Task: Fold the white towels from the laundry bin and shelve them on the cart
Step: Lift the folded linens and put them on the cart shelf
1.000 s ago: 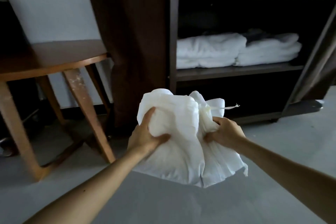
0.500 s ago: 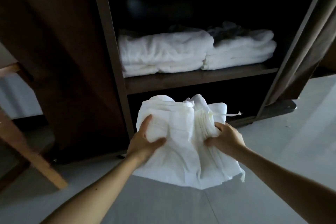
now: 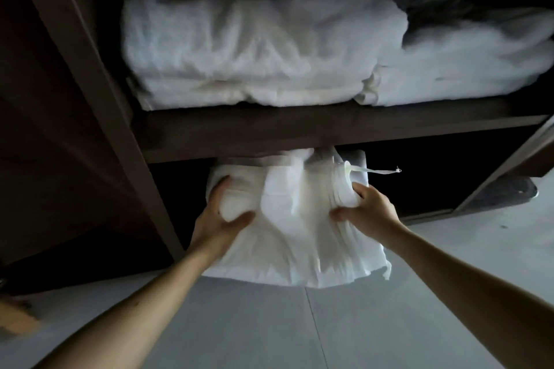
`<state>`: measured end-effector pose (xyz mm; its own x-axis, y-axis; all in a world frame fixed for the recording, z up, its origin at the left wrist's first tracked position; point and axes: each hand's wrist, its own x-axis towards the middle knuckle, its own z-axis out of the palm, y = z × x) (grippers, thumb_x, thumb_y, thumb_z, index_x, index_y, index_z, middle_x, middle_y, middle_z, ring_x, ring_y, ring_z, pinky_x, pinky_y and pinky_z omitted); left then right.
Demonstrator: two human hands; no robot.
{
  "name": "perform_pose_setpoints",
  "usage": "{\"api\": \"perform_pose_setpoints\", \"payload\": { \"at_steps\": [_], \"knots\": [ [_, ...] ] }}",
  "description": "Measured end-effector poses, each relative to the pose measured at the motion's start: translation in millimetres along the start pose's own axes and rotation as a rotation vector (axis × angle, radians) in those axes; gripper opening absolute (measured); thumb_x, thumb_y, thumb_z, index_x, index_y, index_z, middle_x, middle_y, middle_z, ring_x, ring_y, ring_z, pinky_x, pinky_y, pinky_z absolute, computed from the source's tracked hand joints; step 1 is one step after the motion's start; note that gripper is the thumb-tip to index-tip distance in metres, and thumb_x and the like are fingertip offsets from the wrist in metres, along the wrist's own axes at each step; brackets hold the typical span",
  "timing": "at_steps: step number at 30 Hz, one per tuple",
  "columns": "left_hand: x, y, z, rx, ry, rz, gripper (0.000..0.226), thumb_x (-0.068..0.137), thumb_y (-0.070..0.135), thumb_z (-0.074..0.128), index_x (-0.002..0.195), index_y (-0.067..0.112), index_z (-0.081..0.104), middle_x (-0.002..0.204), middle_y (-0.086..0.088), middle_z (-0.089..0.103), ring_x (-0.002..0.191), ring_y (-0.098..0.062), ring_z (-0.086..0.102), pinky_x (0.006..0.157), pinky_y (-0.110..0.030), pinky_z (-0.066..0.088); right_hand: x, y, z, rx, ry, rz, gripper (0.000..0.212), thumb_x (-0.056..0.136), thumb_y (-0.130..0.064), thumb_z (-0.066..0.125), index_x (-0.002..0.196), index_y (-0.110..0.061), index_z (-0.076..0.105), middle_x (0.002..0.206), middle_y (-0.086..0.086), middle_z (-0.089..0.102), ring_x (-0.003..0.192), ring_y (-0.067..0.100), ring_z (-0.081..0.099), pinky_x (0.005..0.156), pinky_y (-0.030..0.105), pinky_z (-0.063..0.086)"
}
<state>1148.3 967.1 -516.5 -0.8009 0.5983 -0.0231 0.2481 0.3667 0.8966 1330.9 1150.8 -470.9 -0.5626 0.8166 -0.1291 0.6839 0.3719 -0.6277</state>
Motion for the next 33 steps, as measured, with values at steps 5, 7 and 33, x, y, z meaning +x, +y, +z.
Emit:
{"api": "perform_pose_setpoints", "payload": {
  "at_steps": [5,7,33],
  "knots": [
    [56,-24,25,-0.047,0.003,0.081,0.083,0.079,0.022,0.074,0.145,0.033,0.026,0.139,0.017,0.032,0.125,0.001,0.028,0.101,-0.017,0.024,57,22,28,0.120,-0.009,-0.048,0.027,0.062,-0.030,0.083,0.076,-0.031,0.060,0.086,-0.004,0.067,0.081,0.018,0.063,0.074,0.032,0.052],
    [74,-35,33,-0.059,0.110,0.111,0.082,0.078,0.016,0.075,0.145,0.027,0.029,0.141,0.014,0.035,0.129,-0.002,0.030,0.101,-0.016,0.025,85,25,39,0.177,-0.013,-0.112,0.033,0.063,-0.030,0.083,0.089,-0.030,0.063,0.092,-0.003,0.068,0.087,0.020,0.065,0.079,0.035,0.053],
    [106,-78,31,-0.304,0.379,-0.411,0.094,0.066,0.064,0.071,0.142,0.018,0.039,0.145,-0.007,0.042,0.131,-0.025,0.041,0.109,-0.036,0.031,172,28,87,0.556,-0.117,-0.119,0.040,0.076,-0.020,0.074,0.113,-0.023,0.058,0.098,0.003,0.066,0.085,0.020,0.064,0.075,0.034,0.053]
  ]
}}
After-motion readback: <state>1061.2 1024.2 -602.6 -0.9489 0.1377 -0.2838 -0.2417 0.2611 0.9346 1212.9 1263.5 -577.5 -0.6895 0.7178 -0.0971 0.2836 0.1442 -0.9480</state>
